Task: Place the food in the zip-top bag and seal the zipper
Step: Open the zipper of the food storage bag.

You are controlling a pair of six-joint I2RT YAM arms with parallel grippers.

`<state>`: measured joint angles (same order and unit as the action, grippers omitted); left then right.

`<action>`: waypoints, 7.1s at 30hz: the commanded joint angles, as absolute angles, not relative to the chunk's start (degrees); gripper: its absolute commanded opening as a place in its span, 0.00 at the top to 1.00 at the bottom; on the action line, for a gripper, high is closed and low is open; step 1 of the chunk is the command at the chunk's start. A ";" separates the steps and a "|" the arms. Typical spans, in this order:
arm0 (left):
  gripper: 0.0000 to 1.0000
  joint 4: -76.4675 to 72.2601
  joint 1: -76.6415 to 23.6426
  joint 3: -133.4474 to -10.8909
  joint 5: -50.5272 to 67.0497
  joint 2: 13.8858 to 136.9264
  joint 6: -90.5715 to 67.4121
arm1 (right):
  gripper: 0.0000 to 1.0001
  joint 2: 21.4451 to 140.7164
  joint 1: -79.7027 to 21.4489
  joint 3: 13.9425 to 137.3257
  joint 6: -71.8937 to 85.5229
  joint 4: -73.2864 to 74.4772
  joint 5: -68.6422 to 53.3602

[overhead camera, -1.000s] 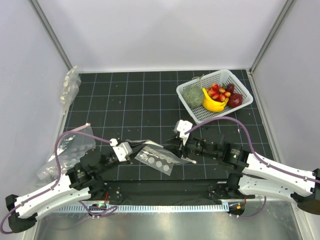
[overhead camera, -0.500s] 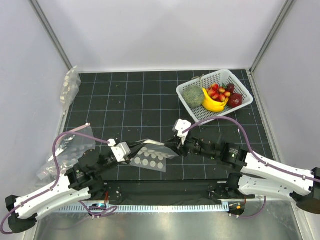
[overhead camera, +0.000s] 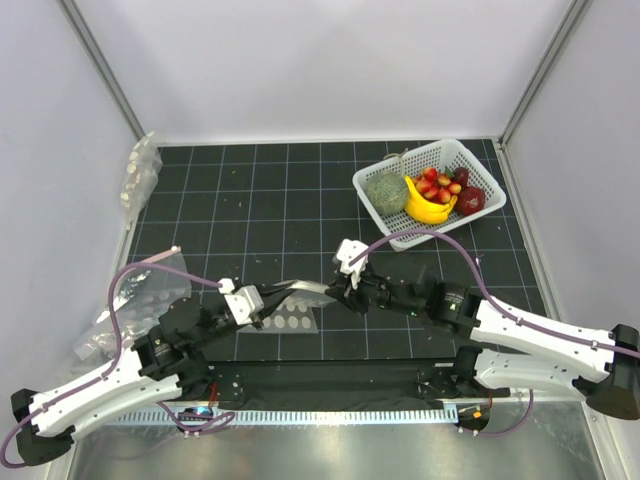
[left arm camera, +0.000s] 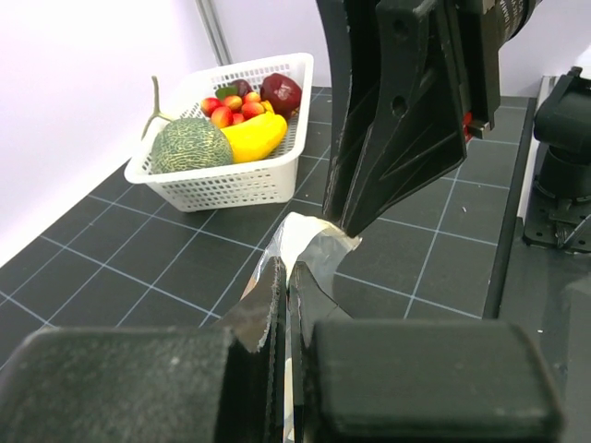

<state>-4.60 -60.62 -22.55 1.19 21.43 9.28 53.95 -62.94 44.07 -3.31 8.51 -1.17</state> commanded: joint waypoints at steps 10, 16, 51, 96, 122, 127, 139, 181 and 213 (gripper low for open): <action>1.00 -7.21 -60.47 -25.22 5.54 28.04 9.23 | 0.75 53.18 -66.00 45.97 -4.75 5.36 2.90; 1.00 -6.77 -60.47 -25.23 4.57 27.69 9.23 | 0.64 50.80 -66.45 44.65 -5.36 4.22 0.01; 1.00 -4.22 -60.47 -22.06 -10.63 14.51 8.17 | 0.48 43.26 -67.06 41.14 -4.75 5.89 -3.09; 1.00 -4.13 -60.56 -21.88 -10.63 13.62 7.91 | 0.74 42.45 -67.06 39.46 -3.60 6.77 -0.26; 1.00 -4.22 -60.56 -21.80 -10.55 13.62 7.82 | 0.68 43.06 -67.06 39.81 -2.81 7.91 7.73; 1.00 -4.39 -60.56 -21.80 -10.37 13.62 7.73 | 0.78 42.54 -67.06 39.64 -2.55 8.00 10.63; 1.00 -8.35 -60.56 -22.32 4.73 19.77 9.14 | 0.79 48.08 -67.06 41.92 -3.16 9.05 9.14; 0.00 -0.36 -60.47 -44.83 -12.31 48.68 10.37 | 0.99 61.09 -67.24 43.86 -31.99 -8.70 8.88; 0.02 8.53 -60.56 -40.96 -6.58 50.72 0.26 | 0.99 53.88 -67.32 39.11 -37.26 -1.15 -1.21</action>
